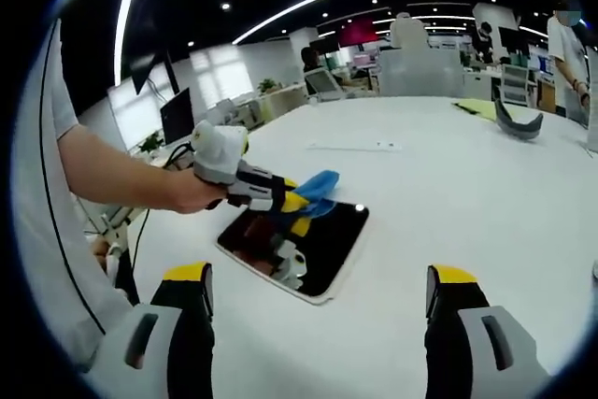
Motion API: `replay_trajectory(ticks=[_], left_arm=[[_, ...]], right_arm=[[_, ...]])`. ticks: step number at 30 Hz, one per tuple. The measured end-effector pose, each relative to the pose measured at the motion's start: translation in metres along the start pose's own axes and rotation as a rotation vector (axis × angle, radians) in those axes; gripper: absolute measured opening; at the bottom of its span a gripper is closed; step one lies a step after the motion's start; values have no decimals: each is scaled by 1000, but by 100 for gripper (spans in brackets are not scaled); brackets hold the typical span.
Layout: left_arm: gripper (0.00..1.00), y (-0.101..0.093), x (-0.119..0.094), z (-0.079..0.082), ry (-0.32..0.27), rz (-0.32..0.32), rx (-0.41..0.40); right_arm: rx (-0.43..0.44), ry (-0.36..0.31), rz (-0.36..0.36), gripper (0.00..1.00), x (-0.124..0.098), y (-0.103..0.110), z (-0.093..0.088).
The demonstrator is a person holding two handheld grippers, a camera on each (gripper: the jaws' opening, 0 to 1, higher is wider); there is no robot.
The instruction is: Wipe the mirror surface with the cleaning cloth until all visible marks leave the cleaned area.
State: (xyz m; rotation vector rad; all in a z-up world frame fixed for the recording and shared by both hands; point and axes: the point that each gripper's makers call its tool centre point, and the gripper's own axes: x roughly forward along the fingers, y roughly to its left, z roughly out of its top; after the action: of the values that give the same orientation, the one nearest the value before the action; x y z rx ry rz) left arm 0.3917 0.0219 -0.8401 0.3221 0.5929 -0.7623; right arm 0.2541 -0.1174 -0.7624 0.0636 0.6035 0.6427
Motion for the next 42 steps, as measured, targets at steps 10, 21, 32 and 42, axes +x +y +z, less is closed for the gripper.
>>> replay_trajectory(ticks=[10, 21, 32, 42], left_arm=[[10, -9, 5, 5, 5, -21, 22], [10, -19, 12, 10, -2, -38, 14], [10, -34, 21, 18, -5, -63, 30], [10, -44, 26, 23, -4, -80, 71]], right_arm=[[-1, 6, 0, 95, -3, -3, -3], [2, -16, 7, 95, -1, -4, 10], [10, -13, 11, 95, 0, -3, 8], [13, -25, 14, 94, 1, -3, 13]])
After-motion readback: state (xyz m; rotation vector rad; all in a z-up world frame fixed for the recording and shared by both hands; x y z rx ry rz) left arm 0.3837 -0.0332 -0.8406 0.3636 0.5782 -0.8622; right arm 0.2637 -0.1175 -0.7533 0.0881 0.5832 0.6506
